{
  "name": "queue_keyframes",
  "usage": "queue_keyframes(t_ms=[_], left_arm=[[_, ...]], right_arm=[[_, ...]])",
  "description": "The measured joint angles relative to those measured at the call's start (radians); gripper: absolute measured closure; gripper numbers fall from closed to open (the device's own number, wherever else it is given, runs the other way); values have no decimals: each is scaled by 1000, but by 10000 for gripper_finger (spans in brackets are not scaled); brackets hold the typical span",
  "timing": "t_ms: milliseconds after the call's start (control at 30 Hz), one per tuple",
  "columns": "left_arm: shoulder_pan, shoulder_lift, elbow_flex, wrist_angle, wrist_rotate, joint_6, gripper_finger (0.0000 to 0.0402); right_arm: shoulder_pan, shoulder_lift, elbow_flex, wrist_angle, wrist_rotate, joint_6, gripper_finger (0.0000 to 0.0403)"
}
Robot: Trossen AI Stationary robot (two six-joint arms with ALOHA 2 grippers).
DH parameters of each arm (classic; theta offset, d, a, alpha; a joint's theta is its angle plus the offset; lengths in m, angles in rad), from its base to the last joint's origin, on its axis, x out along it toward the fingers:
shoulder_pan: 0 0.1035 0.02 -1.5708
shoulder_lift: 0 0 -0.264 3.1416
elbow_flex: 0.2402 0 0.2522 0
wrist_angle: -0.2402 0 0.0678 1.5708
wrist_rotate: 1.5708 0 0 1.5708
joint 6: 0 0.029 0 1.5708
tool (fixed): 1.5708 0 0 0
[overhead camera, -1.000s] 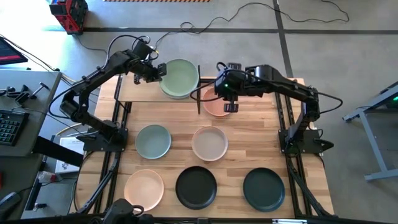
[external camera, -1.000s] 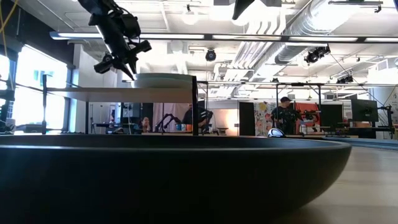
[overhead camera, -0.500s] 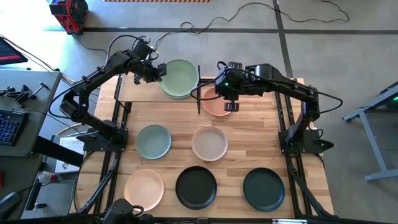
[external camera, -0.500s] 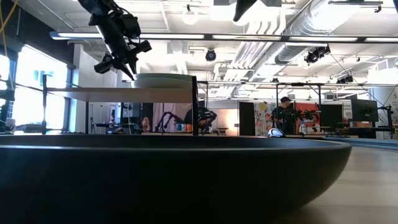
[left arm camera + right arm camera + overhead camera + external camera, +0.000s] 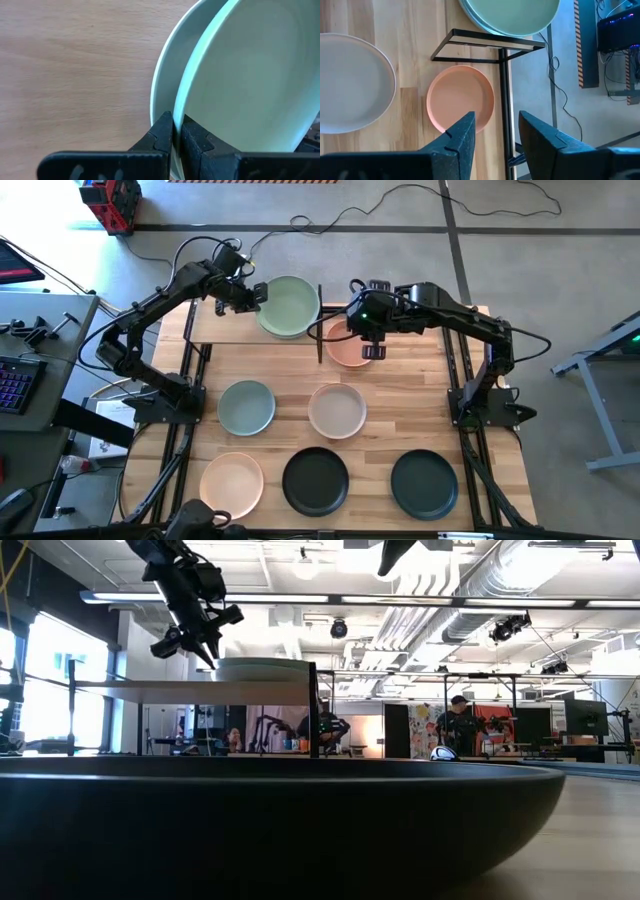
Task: Place and stack plates onto a shelf
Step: Stack the green plate on top of the white plate on the shelf, then stack the dark blue plate on top of the green plate on the shelf
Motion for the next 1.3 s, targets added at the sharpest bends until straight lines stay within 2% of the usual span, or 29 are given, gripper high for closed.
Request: queue_keyframes(t_ms=[300, 733, 1033, 1300], left_arm=[[14, 0, 0, 1, 2, -26, 389], [14, 0, 0, -15, 14, -24, 336], [14, -5, 0, -111, 17, -1, 332], [14, -43, 0, -103, 18, 1, 332]], right_arm=[[0, 0, 0, 0, 0, 0, 272], [0, 0, 0, 0, 0, -5, 272], [0, 0, 0, -1, 0, 0, 272], [0, 0, 0, -1, -2, 26, 272]])
